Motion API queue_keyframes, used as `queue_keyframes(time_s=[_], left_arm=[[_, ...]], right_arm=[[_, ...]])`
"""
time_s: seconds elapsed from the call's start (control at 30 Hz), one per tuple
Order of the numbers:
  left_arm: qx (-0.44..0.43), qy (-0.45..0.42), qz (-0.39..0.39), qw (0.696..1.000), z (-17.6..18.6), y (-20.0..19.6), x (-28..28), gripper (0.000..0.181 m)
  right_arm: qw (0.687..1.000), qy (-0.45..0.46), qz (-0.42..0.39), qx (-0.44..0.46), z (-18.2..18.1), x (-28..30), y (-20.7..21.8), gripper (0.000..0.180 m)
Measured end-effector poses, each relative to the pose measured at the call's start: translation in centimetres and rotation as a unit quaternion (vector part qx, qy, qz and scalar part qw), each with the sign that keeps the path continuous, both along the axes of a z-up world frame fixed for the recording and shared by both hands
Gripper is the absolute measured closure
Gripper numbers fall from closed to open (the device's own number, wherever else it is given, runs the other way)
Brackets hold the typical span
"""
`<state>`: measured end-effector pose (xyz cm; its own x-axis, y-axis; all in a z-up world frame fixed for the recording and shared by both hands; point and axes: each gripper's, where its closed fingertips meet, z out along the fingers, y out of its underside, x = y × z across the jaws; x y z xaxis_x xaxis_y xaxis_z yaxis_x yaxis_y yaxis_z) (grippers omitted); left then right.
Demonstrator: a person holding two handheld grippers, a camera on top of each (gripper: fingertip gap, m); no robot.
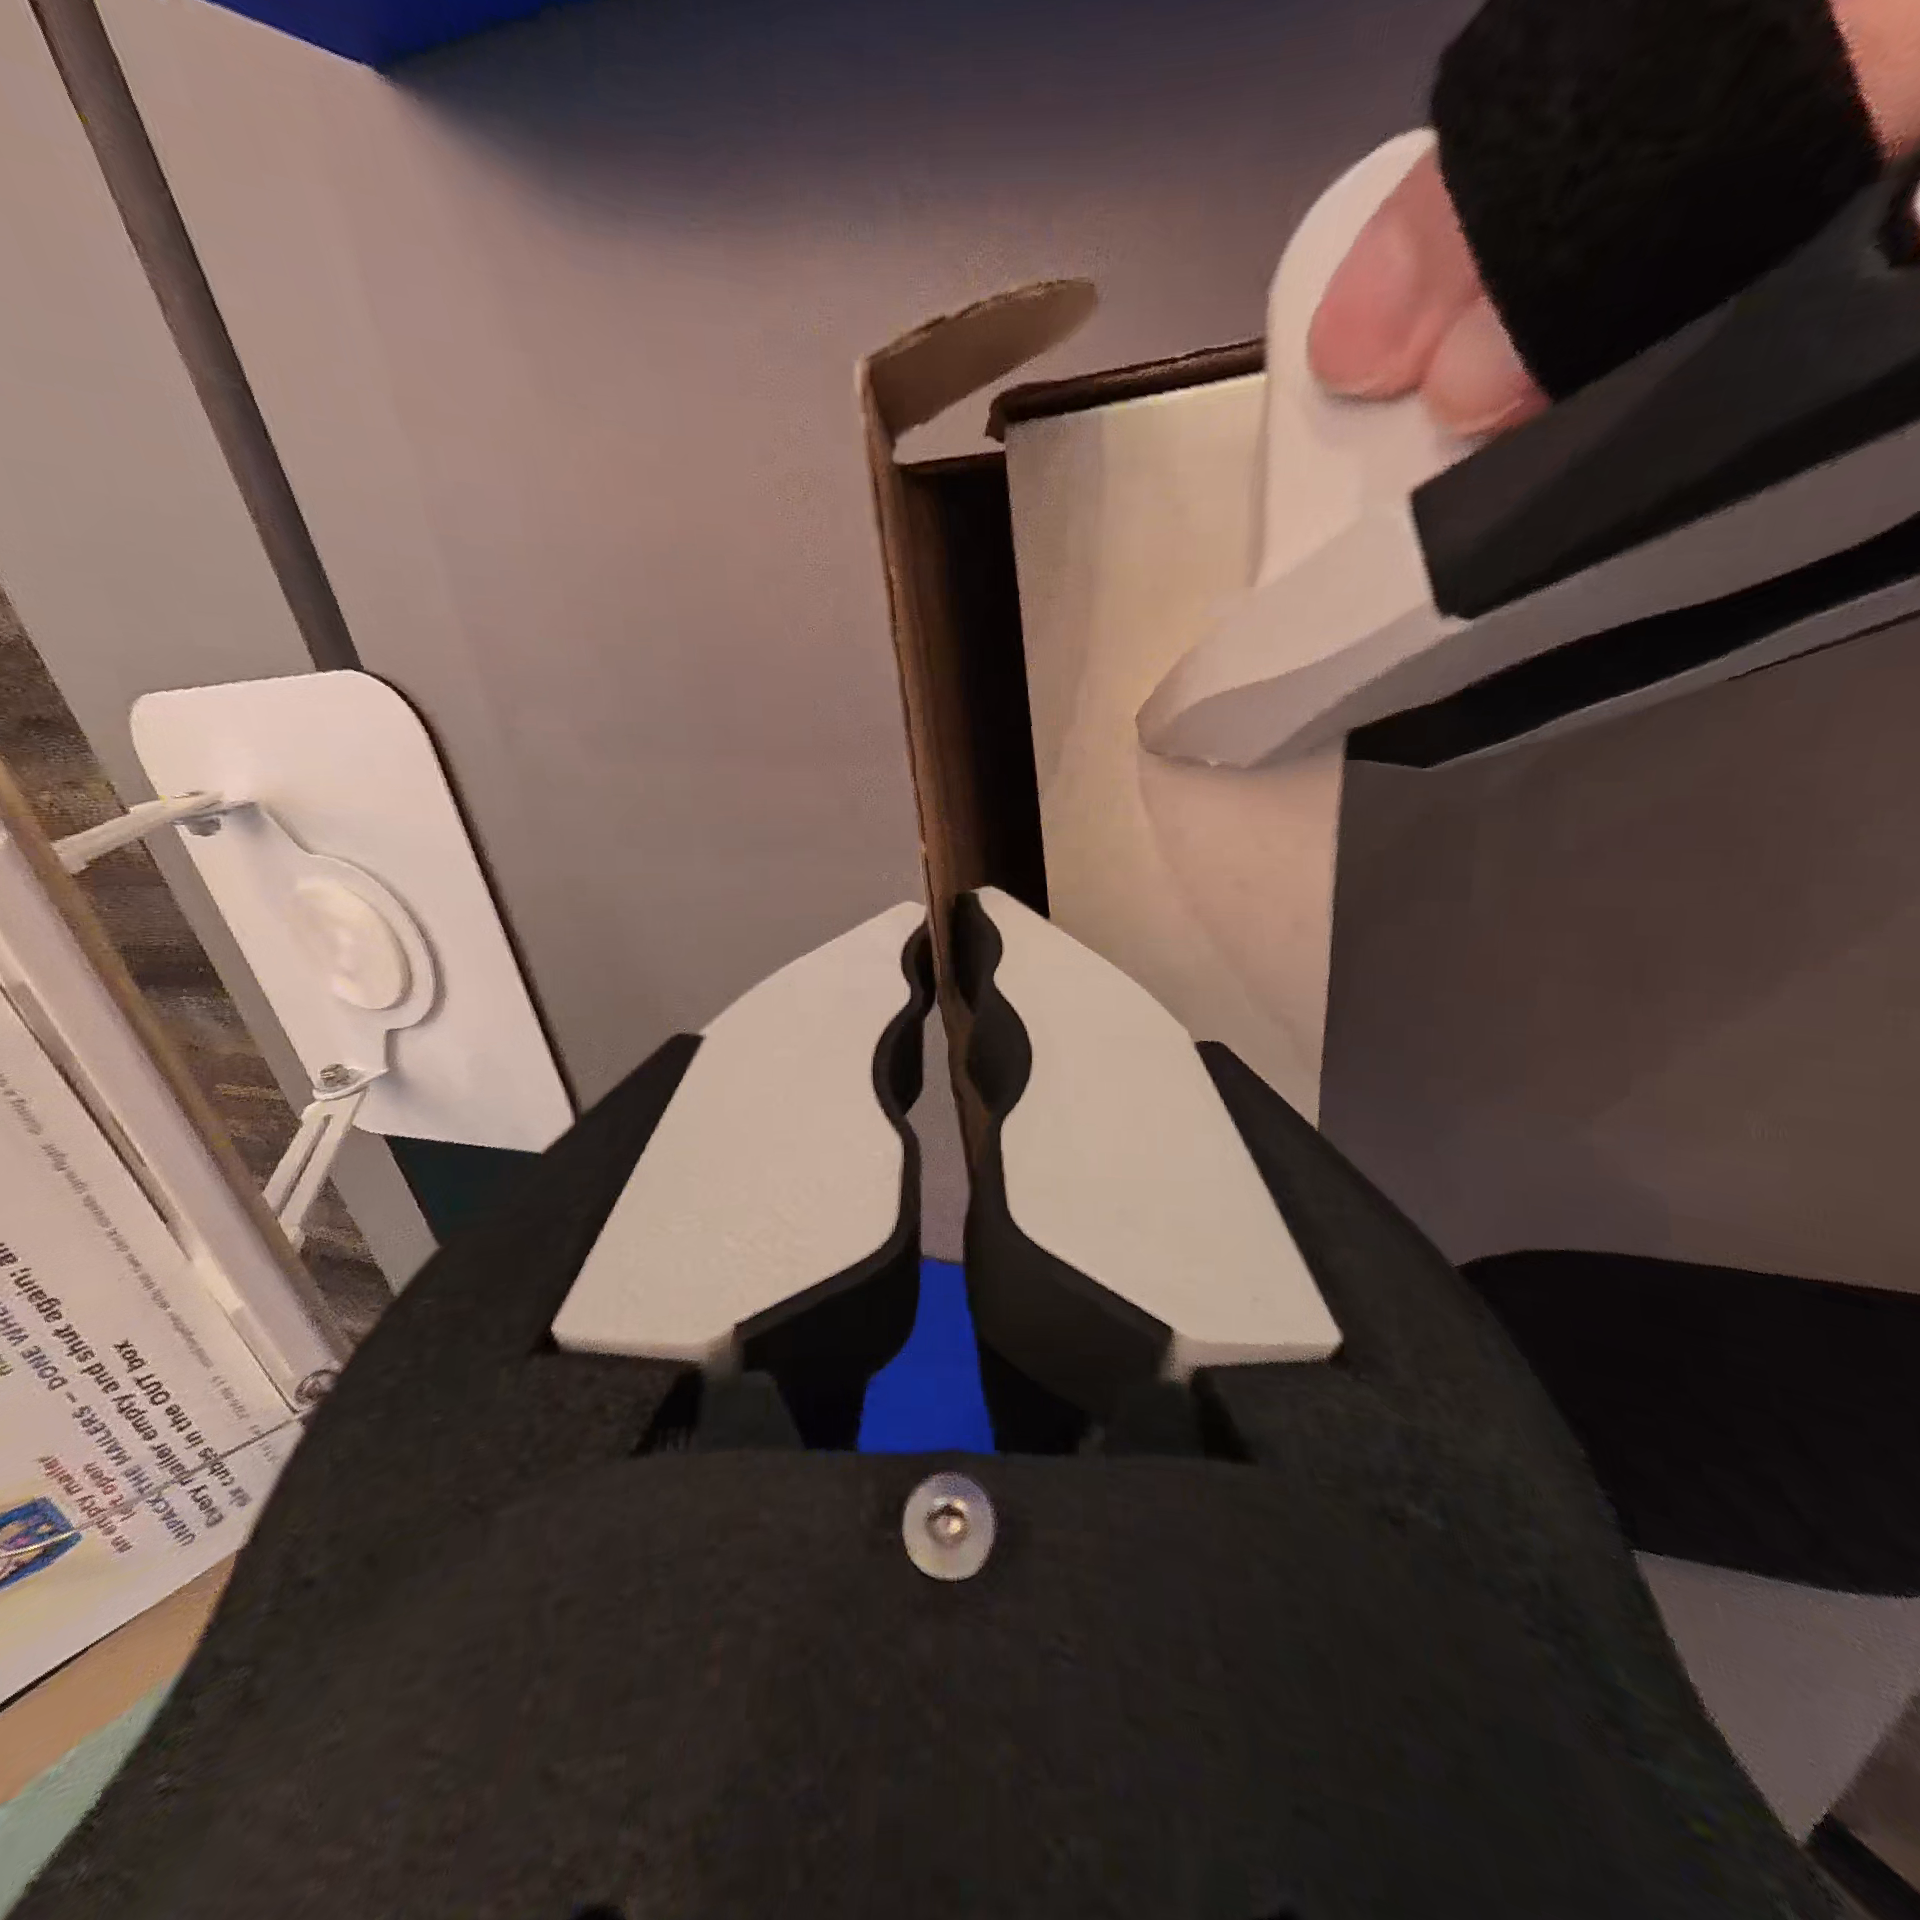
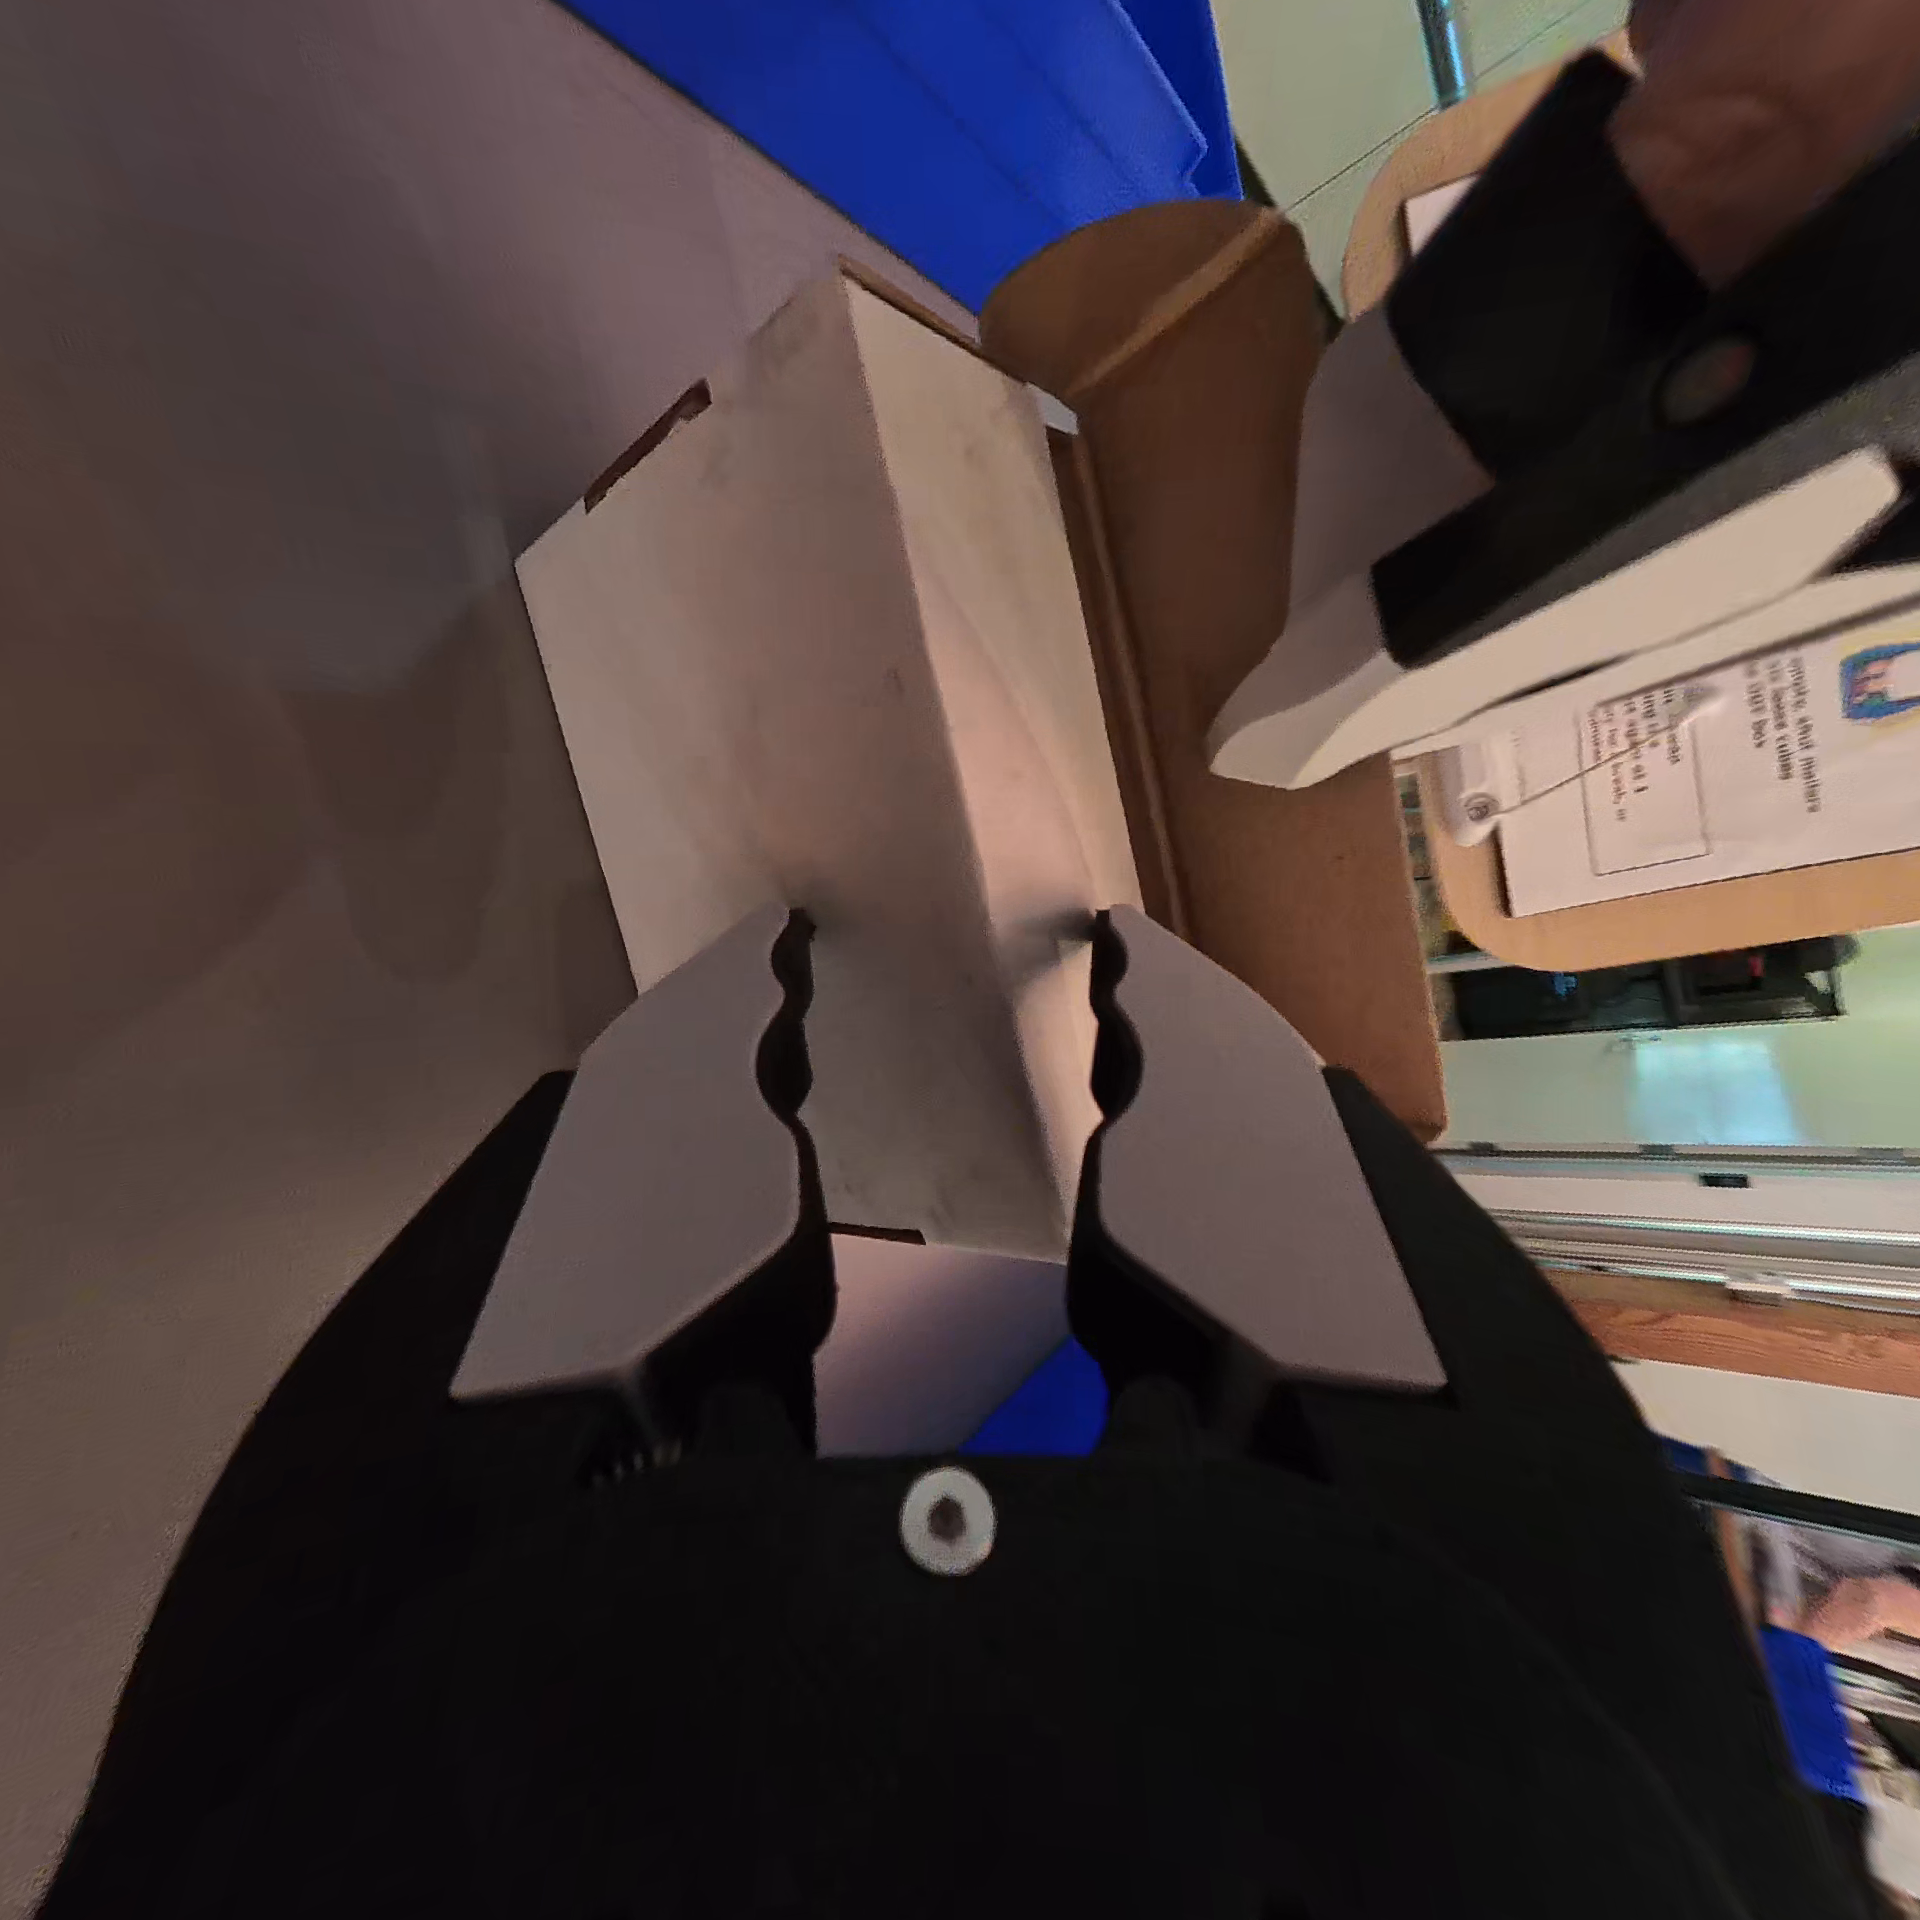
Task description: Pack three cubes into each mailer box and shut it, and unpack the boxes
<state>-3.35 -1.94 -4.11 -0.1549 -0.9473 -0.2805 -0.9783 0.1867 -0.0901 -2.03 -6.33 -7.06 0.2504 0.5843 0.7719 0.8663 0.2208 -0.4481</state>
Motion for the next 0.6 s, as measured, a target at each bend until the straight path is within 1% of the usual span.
queue_keyframes(time_s=[0.1,0.27,0.4,0.53,0.6], left_arm=[[0.002,0.009,-0.001,1.000,0.0,0.1,0.0,0.178],[-0.006,0.021,0.004,1.000,0.2,-0.4,0.0,0.179],[-0.017,0.023,0.007,1.000,0.6,-1.4,0.0,0.179],[0.000,0.021,-0.002,1.000,1.1,-2.9,-0.1,0.179],[0.023,0.015,-0.009,1.000,1.3,-3.8,-0.2,0.179]], right_arm=[[0.999,-0.026,-0.007,0.026,-0.1,-0.2,0.1,0.127],[0.999,-0.029,-0.009,0.032,-0.1,-0.6,-0.1,0.127],[0.998,-0.050,-0.025,0.040,-0.6,-0.6,-0.9,0.117],[0.988,-0.095,-0.056,0.109,-0.8,-0.5,-1.7,0.115],[0.983,-0.099,-0.070,0.137,-1.0,-0.6,-2.3,0.111]])
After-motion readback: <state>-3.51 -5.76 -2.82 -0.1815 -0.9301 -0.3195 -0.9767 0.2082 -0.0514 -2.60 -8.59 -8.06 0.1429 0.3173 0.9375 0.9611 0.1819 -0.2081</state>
